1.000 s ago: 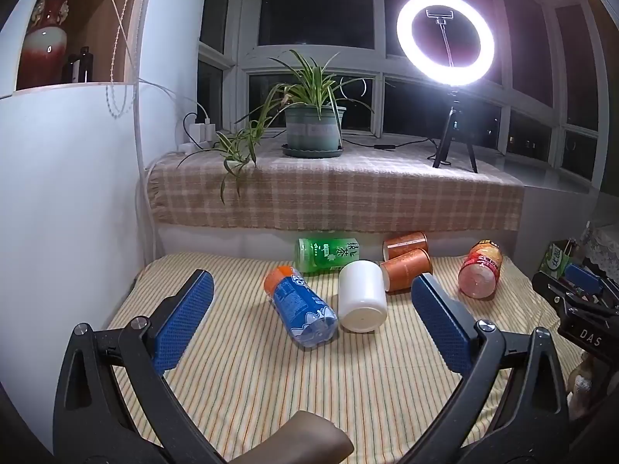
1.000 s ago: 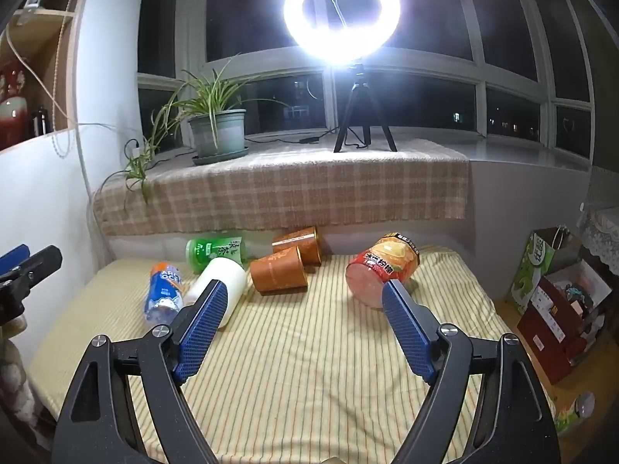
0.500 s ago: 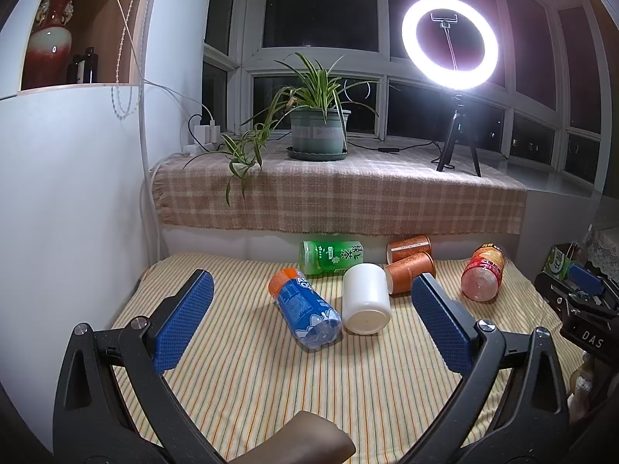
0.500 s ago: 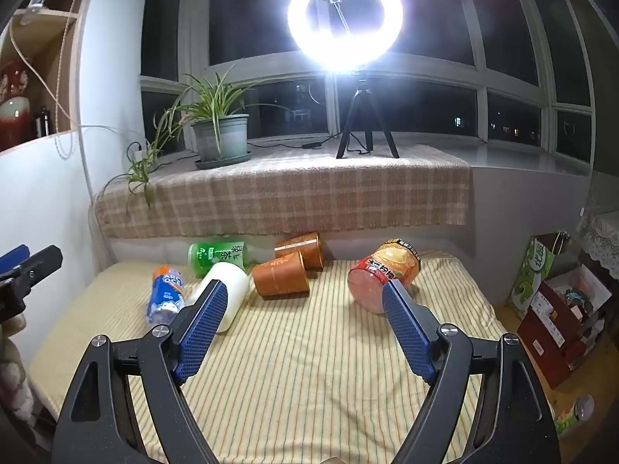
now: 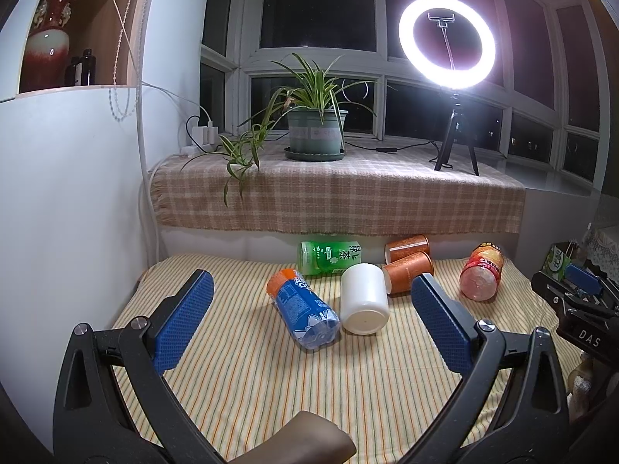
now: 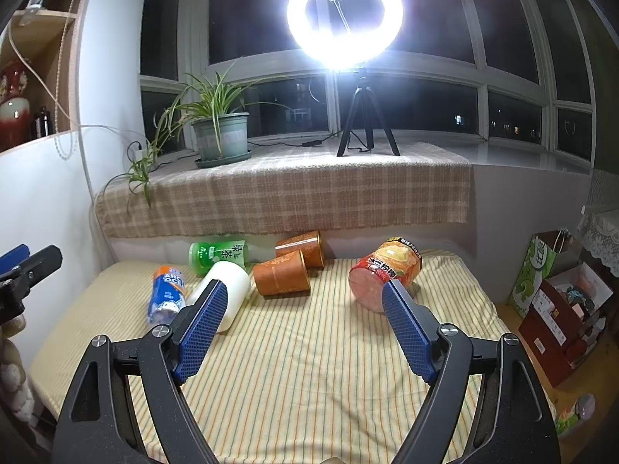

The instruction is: Flip cup upright

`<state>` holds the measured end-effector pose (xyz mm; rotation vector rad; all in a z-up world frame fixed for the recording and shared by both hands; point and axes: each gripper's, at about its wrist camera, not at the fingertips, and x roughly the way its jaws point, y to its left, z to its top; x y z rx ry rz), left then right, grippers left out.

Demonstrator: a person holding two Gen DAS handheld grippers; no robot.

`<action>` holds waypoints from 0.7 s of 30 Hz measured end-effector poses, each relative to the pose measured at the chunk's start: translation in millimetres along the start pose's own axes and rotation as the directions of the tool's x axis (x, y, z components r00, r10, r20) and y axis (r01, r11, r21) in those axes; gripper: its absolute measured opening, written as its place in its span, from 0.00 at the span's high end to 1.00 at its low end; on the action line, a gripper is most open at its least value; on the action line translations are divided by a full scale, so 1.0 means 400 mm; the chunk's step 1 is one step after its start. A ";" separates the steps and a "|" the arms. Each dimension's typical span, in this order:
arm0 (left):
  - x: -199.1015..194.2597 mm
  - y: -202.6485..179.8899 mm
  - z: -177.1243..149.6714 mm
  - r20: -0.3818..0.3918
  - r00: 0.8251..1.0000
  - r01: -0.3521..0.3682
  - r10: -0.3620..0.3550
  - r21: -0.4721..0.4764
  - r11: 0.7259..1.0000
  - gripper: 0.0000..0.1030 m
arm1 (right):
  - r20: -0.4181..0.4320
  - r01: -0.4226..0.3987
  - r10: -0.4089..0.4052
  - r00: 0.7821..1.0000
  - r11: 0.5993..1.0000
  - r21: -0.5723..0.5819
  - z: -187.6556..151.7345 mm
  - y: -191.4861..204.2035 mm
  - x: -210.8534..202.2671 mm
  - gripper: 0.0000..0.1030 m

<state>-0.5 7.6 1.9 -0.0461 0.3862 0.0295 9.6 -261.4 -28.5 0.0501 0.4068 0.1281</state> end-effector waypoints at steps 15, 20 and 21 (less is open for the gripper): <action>-0.001 -0.003 -0.001 -0.003 1.000 -0.001 0.001 -0.002 1.000 0.00 | -0.018 0.000 0.000 1.000 1.000 0.011 -0.006 0.000 0.009 0.20; -0.001 -0.003 -0.001 -0.003 1.000 0.000 0.000 0.000 1.000 0.00 | -0.018 0.000 0.000 1.000 1.000 0.011 -0.008 -0.004 0.009 0.20; -0.001 -0.003 -0.001 -0.003 1.000 -0.001 0.001 0.000 1.000 0.00 | -0.019 -0.001 0.001 1.000 1.000 0.013 -0.007 -0.005 0.009 0.20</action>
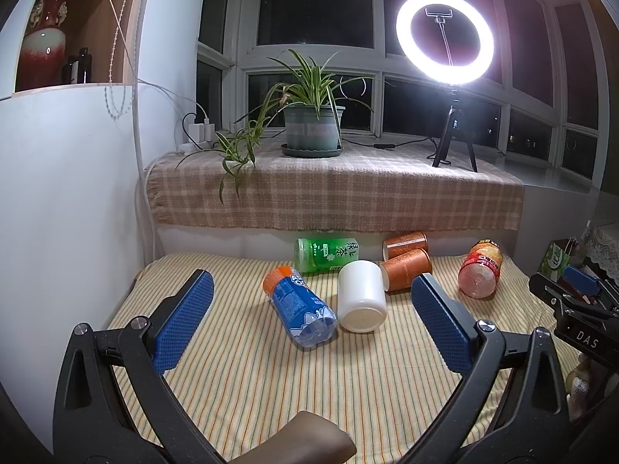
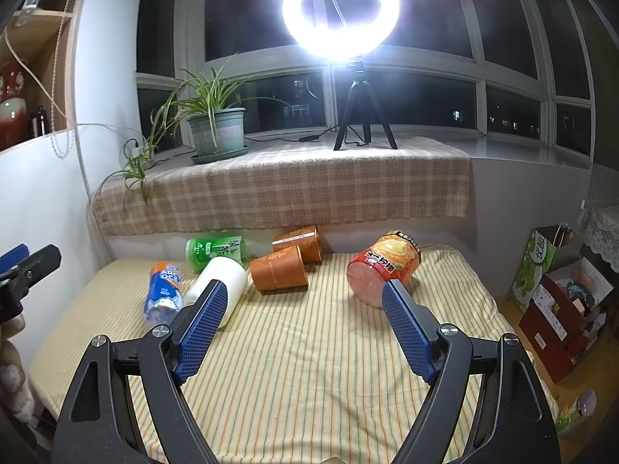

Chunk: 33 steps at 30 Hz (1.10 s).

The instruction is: Flip cup upright

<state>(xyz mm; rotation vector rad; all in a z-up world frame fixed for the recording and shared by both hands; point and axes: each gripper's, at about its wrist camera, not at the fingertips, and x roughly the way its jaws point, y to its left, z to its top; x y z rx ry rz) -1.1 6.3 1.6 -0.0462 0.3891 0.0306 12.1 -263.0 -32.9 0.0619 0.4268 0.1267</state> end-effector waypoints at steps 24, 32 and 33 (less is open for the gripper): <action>0.000 -0.007 -0.008 -0.004 1.000 0.000 0.000 0.002 1.000 0.00 | -0.016 0.005 -0.005 1.000 1.000 0.010 -0.009 -0.006 0.014 0.20; -0.006 -0.012 -0.018 -0.013 1.000 -0.003 0.003 0.004 1.000 0.00 | -0.032 0.002 -0.002 0.999 1.000 0.007 -0.011 -0.006 0.035 0.20; 0.007 -0.017 -0.035 -0.016 1.000 -0.003 0.003 0.004 1.000 0.00 | -0.034 0.001 -0.001 0.999 1.000 0.008 -0.009 -0.005 0.040 0.20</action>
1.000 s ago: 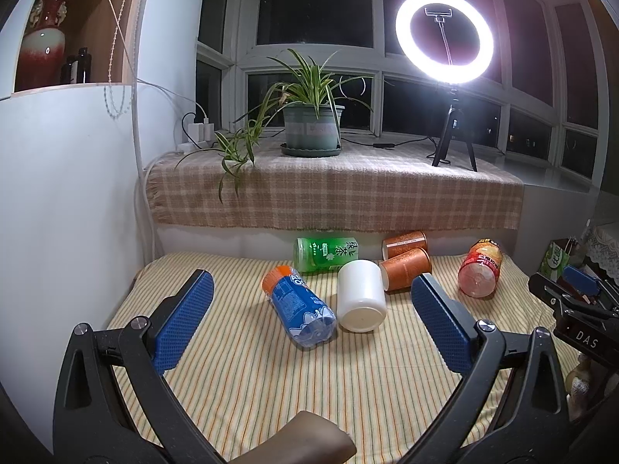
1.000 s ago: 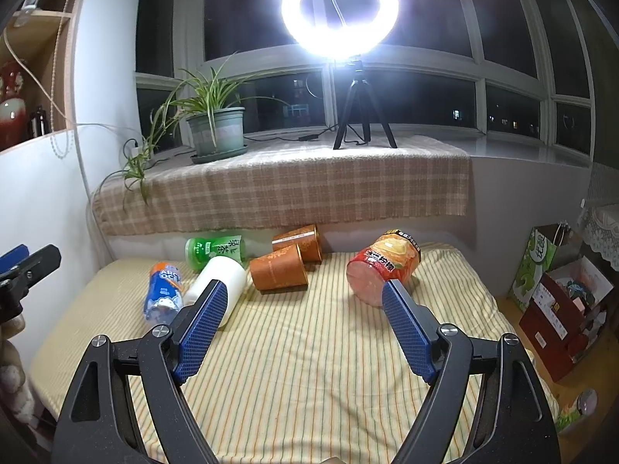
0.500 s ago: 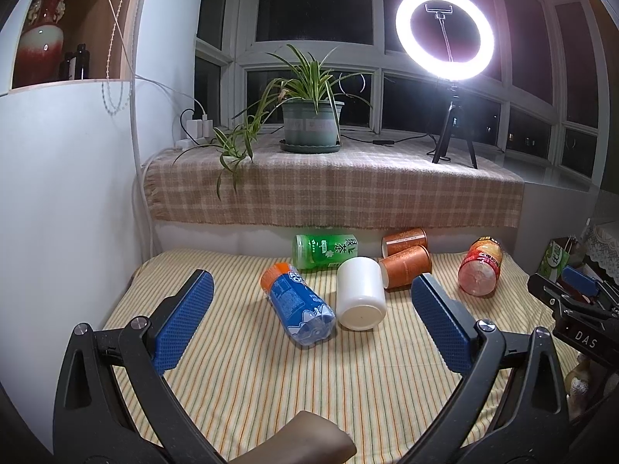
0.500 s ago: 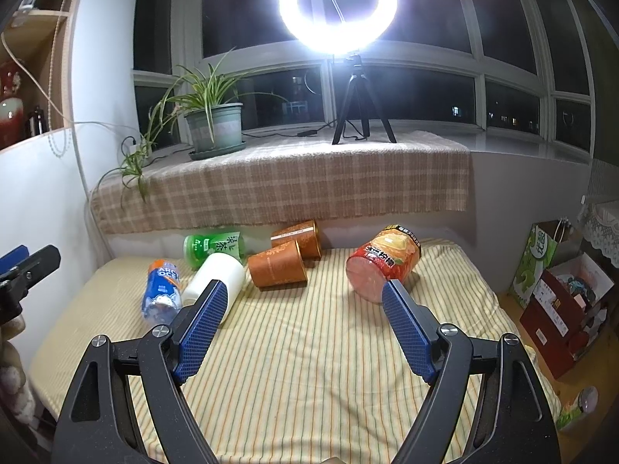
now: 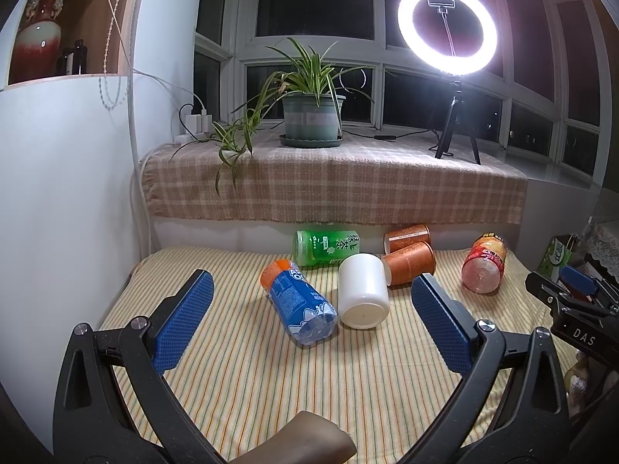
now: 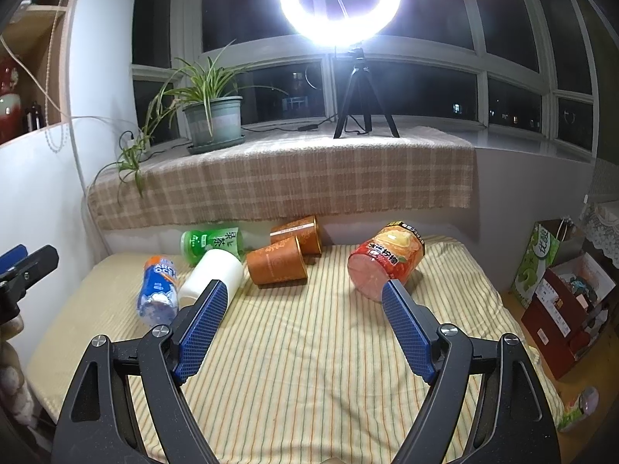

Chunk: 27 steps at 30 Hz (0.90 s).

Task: Flip cup upright
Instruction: 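Move the right tool down toward the lying green tea bottle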

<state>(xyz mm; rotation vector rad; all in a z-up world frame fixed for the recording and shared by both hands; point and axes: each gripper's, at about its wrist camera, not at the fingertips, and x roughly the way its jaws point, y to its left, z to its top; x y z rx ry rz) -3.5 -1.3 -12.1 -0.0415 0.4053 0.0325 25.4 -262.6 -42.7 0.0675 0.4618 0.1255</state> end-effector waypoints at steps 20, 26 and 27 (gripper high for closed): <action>0.084 0.064 -0.061 -0.130 0.990 -0.055 0.055 0.000 0.998 0.00 | -0.204 -0.196 0.286 0.936 0.908 0.371 0.100 -0.097 0.311 0.20; 0.100 0.110 -0.085 -0.167 0.983 -0.079 0.075 -0.019 0.997 0.00 | -0.258 -0.219 0.358 0.897 0.869 0.444 0.142 -0.093 0.433 0.21; 0.102 0.117 -0.088 -0.172 0.982 -0.083 0.078 -0.022 0.996 0.00 | -0.270 -0.218 0.361 0.893 0.869 0.445 0.146 -0.088 0.449 0.21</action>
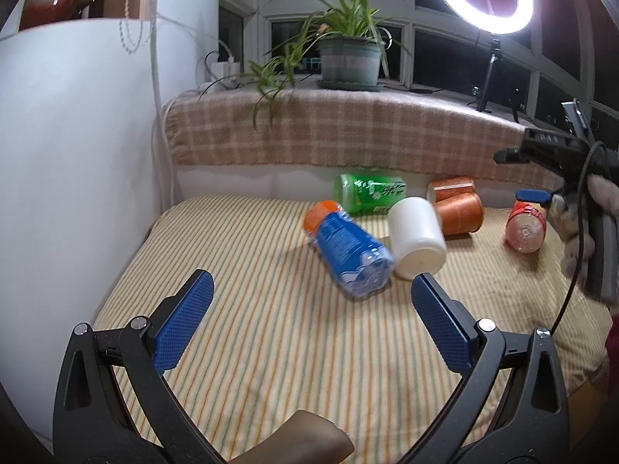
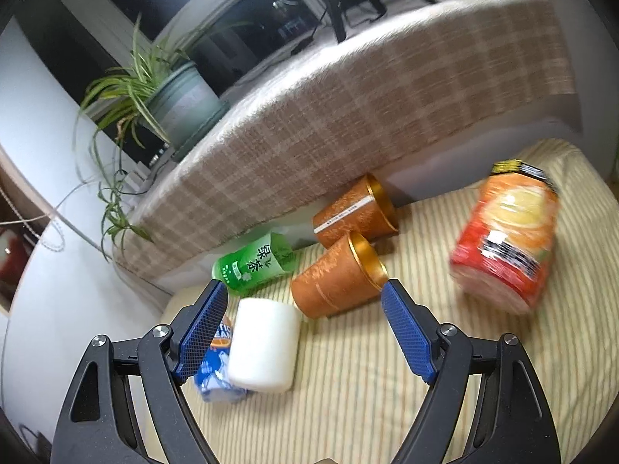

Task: Flip cup upright
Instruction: 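Move the right tool down toward the lying green tea bottle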

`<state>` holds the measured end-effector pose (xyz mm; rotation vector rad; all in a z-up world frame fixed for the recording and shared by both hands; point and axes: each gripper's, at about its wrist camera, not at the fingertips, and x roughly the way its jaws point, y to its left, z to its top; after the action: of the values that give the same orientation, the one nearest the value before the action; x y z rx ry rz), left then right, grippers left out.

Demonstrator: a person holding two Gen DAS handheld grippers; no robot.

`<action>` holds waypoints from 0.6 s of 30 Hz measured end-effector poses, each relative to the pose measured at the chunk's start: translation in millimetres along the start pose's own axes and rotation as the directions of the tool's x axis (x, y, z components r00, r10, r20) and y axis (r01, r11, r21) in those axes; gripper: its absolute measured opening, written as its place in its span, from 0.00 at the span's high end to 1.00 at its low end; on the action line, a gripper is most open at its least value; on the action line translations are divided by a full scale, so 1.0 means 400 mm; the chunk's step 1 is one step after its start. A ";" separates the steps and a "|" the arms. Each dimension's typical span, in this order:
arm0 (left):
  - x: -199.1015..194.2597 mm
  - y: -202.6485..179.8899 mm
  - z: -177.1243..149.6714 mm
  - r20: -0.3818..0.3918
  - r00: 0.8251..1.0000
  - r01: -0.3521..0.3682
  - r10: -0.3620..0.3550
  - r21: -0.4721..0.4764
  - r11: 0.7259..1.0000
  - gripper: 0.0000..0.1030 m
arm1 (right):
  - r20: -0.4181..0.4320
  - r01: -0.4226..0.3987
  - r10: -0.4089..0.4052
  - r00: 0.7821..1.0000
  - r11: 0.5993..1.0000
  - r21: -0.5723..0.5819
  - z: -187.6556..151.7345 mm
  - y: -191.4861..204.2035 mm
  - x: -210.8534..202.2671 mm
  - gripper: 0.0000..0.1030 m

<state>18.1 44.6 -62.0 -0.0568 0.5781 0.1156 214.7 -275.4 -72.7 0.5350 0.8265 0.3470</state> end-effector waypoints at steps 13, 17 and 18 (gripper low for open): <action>0.028 0.061 -0.010 -0.025 0.999 -0.028 0.027 -0.036 0.999 0.00 | -0.119 -0.010 0.007 0.993 1.000 -0.025 0.059 0.102 0.189 0.27; 0.031 0.086 -0.013 -0.031 0.999 -0.046 0.045 -0.046 0.998 0.00 | -0.162 -0.034 -0.003 0.987 0.973 -0.229 0.042 0.196 0.244 0.27; 0.031 0.092 -0.014 -0.031 0.998 -0.050 0.048 -0.049 0.998 0.00 | -0.168 -0.034 -0.017 0.986 0.955 -0.295 0.037 0.221 0.256 0.27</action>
<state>20.8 81.8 -74.1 -0.0933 0.6069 0.1773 283.3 -157.9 -75.0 0.2292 0.9162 0.5210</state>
